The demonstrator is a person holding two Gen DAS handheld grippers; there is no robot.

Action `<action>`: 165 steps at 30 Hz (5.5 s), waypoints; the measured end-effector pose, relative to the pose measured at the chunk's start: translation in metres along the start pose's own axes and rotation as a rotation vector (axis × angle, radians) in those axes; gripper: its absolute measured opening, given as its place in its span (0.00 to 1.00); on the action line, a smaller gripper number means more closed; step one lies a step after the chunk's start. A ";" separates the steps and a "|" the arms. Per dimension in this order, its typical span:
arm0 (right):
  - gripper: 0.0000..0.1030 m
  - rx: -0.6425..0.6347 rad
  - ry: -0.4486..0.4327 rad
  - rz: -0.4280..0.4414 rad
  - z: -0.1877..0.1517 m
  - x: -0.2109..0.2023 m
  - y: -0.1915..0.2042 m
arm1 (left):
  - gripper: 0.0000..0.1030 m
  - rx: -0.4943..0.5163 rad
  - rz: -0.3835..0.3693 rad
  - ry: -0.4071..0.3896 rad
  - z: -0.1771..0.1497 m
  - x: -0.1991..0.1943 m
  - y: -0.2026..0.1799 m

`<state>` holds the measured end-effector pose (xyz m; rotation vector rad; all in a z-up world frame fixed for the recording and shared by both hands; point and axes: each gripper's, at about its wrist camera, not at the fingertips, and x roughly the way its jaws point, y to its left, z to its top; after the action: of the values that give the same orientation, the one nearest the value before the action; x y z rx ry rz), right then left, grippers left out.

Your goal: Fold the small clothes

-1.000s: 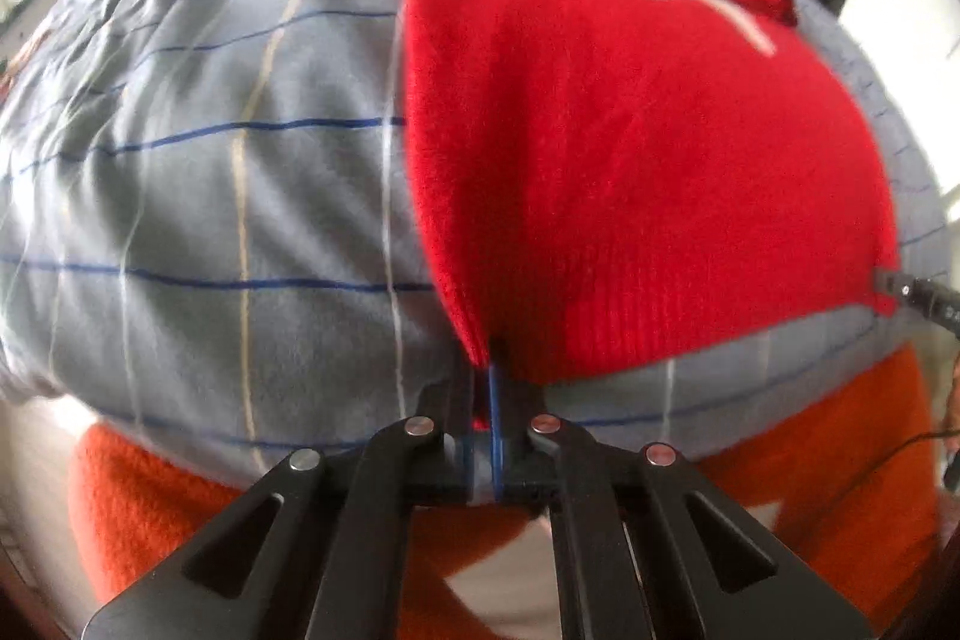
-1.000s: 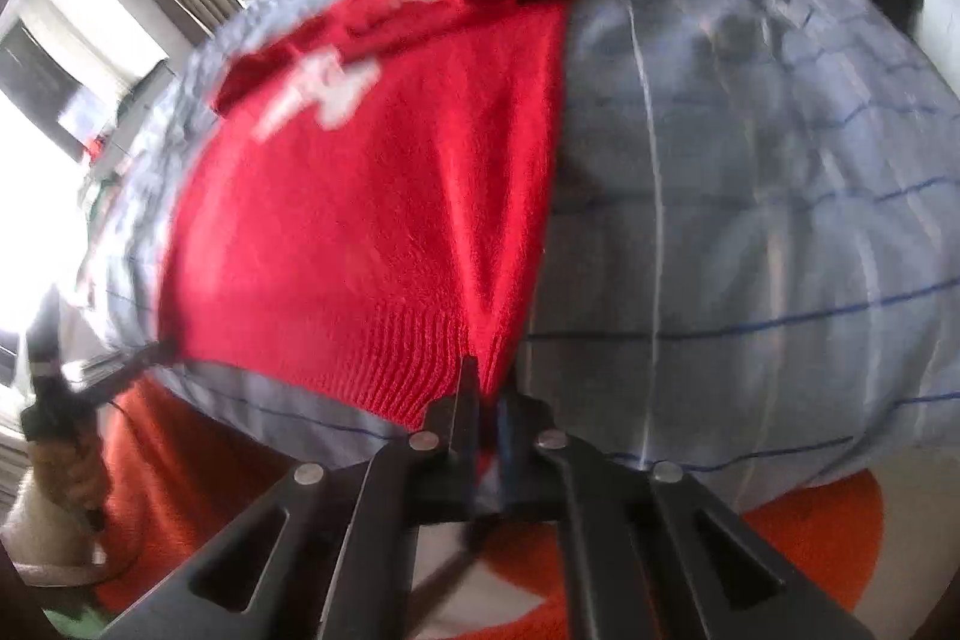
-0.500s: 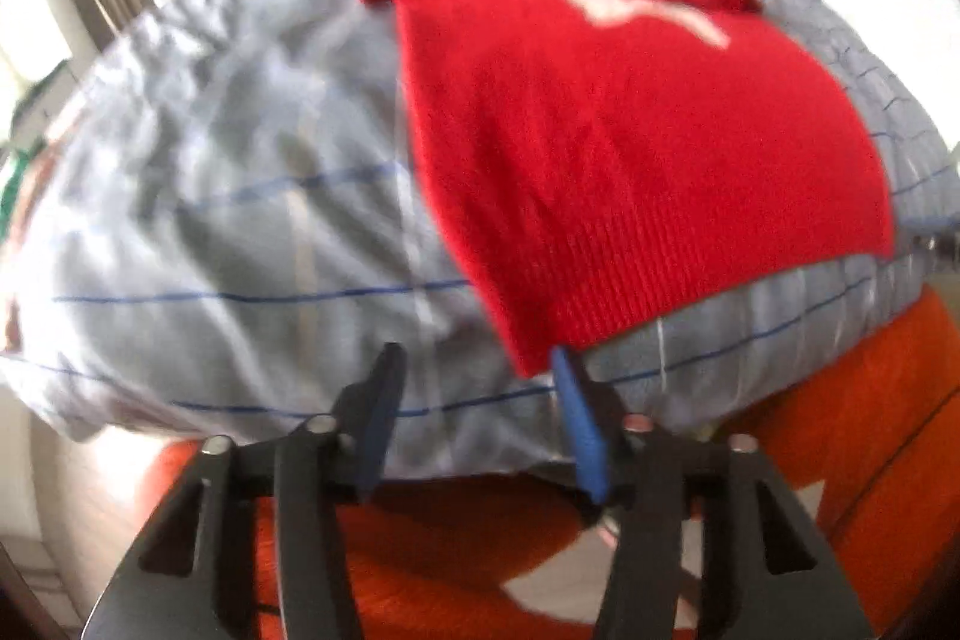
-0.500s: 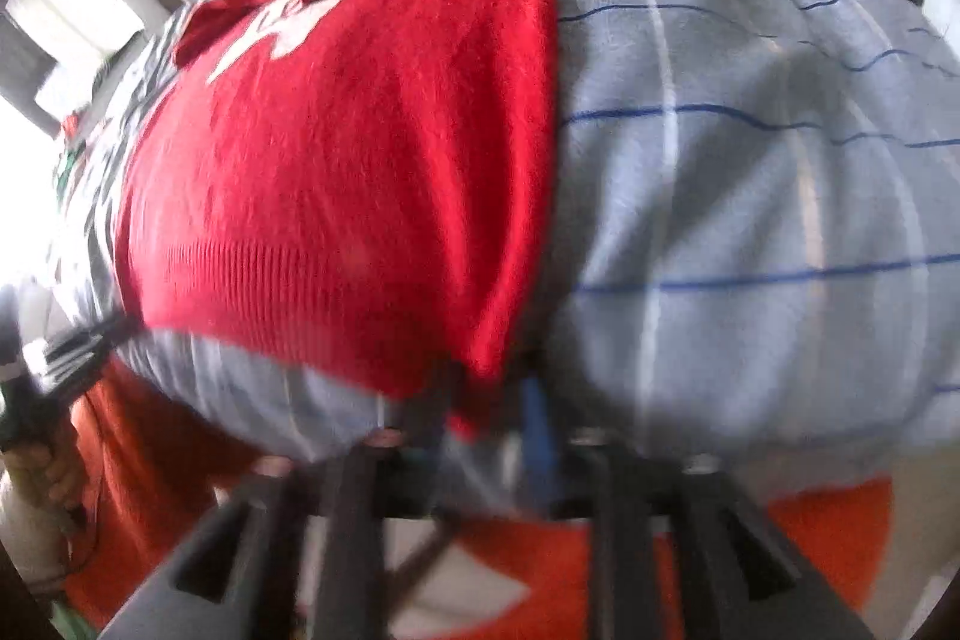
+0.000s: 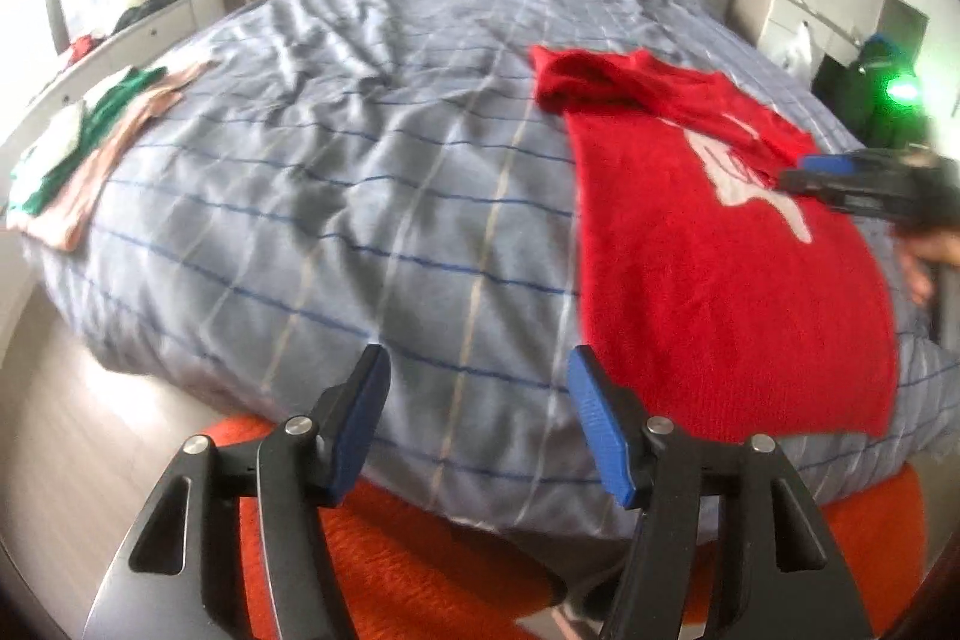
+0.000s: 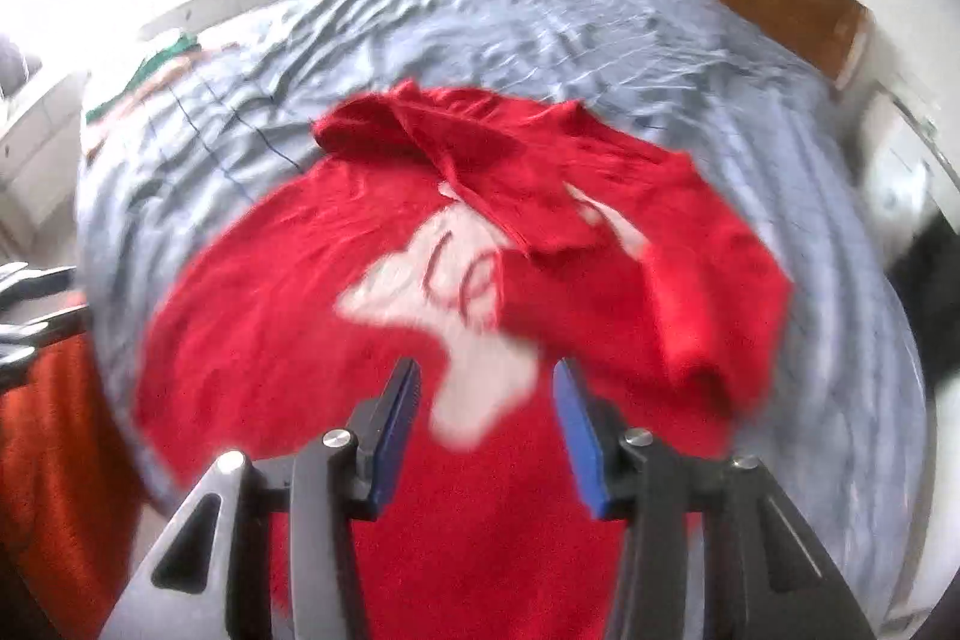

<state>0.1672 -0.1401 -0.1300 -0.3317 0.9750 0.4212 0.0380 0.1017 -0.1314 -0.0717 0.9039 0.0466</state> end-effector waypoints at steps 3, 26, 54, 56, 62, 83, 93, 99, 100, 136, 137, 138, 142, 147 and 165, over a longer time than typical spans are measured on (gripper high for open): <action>0.43 0.007 0.063 -0.017 0.003 0.048 -0.007 | 0.62 -0.023 0.030 0.018 -0.009 -0.002 0.015; 0.07 1.197 -0.164 -0.266 -0.277 -0.138 -0.310 | 0.62 -0.007 -0.020 0.071 -0.012 0.008 -0.003; 0.13 1.402 -0.249 -0.175 -0.336 -0.116 -0.316 | 0.64 0.146 0.038 0.068 0.016 0.006 -0.012; 0.35 1.349 -0.248 -0.218 -0.333 -0.130 -0.305 | 0.67 0.178 0.008 0.023 0.047 -0.001 -0.017; 0.67 1.216 -0.283 -0.417 -0.333 -0.178 -0.252 | 0.83 0.477 -0.136 -0.096 0.130 -0.001 -0.100; 0.67 1.063 -0.192 -0.121 -0.333 -0.135 -0.096 | 0.02 0.488 -0.143 0.031 0.184 0.156 -0.226; 0.67 1.023 -0.224 -0.123 -0.325 -0.133 -0.092 | 0.02 -0.370 0.100 -0.139 0.225 0.074 0.090; 0.67 0.996 -0.203 -0.131 -0.314 -0.122 -0.088 | 0.02 -0.497 0.230 -0.031 0.175 0.098 0.160; 0.67 0.992 -0.197 -0.137 -0.313 -0.120 -0.088 | 0.02 -0.531 0.225 -0.012 0.164 0.102 0.167; 0.89 0.805 -0.263 -0.329 -0.259 -0.144 -0.087 | 0.92 -0.284 0.107 -0.116 0.052 0.062 0.094; 0.89 0.790 -0.258 -0.323 -0.250 -0.137 -0.092 | 0.92 -0.254 0.093 -0.114 0.051 0.064 0.084; 0.89 0.774 -0.264 -0.320 -0.243 -0.131 -0.095 | 0.92 -0.215 0.088 -0.112 0.049 0.067 0.075; 0.89 0.712 -0.276 -0.345 -0.226 -0.097 -0.109 | 0.95 -0.138 0.110 -0.046 0.043 0.101 0.058; 0.91 0.687 -0.248 -0.392 -0.246 -0.053 -0.111 | 1.00 -0.148 0.090 -0.106 0.034 0.105 0.062; 0.91 0.641 -0.315 -0.436 -0.255 -0.050 -0.100 | 1.00 -0.146 0.080 -0.169 0.023 0.106 0.061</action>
<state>0.0064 -0.3523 -0.2125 0.1084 0.6571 -0.2395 0.1174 0.1659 -0.2035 -0.1653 0.7336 0.1902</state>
